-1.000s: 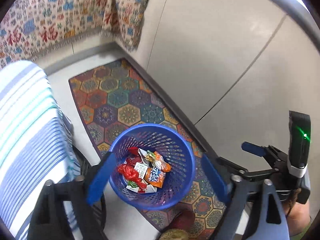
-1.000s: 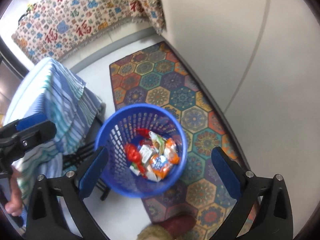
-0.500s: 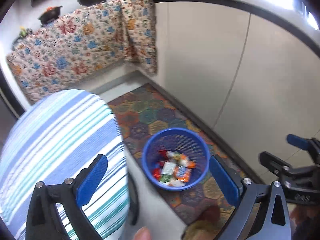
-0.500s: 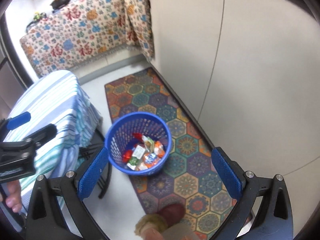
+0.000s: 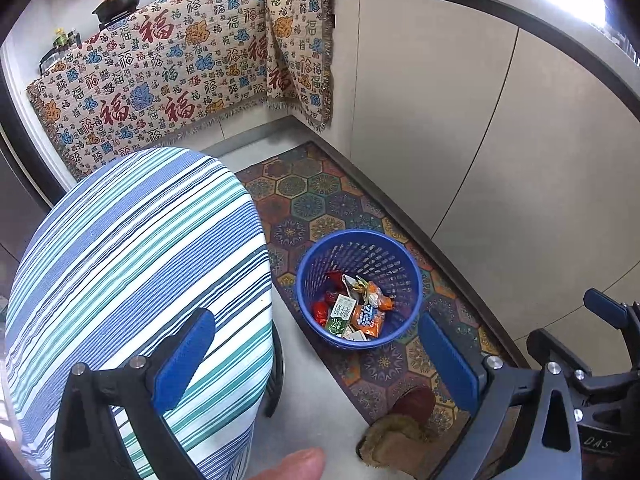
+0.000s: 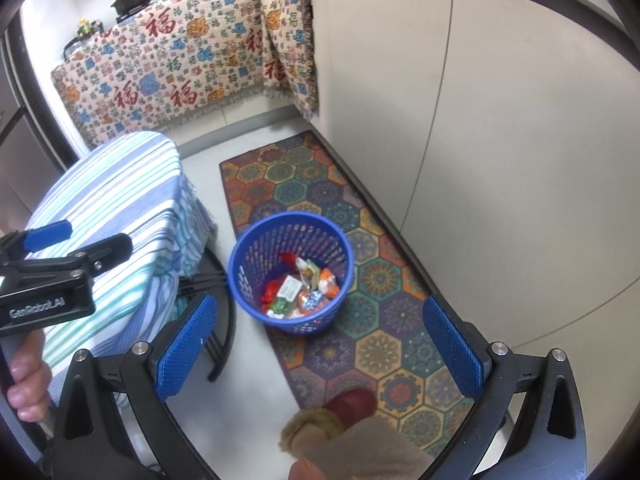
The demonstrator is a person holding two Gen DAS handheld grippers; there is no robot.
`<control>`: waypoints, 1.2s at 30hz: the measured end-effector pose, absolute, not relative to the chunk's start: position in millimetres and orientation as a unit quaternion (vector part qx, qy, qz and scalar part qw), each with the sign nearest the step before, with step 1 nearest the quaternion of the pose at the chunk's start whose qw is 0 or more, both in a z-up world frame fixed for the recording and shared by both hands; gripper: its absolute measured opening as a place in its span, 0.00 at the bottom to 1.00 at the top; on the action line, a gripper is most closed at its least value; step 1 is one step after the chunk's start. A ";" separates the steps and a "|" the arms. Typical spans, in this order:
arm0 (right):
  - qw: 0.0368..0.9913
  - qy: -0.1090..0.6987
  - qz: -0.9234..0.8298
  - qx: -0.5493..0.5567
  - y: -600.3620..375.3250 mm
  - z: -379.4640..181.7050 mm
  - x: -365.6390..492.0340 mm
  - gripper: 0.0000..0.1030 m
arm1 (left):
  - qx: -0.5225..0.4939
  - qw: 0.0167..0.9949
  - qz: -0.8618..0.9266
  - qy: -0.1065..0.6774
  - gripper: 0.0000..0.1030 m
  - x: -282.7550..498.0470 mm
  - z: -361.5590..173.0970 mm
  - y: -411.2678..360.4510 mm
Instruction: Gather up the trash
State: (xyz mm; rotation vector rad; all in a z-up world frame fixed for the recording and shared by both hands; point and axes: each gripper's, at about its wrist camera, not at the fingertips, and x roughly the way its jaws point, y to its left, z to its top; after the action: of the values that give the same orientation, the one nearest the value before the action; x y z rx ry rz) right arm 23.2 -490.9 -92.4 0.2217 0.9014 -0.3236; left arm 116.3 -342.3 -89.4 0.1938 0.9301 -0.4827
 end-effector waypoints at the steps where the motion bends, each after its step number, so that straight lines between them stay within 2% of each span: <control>1: 0.882 0.432 -0.154 0.107 -489.8 -92.2 21.9 1.00 | 0.096 0.862 -0.230 0.442 1.00 115.5 -89.5 -342.0; 36: 0.884 0.434 -0.136 0.109 -481.8 -85.4 14.5 1.00 | 0.108 0.857 -0.248 0.439 1.00 104.2 -84.6 -344.7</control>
State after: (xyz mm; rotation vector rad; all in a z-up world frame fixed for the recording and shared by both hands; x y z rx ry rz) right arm 14.5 -481.8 -85.4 0.2268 0.9043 -0.2838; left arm 104.2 -344.7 -84.6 0.2266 0.9223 -0.5211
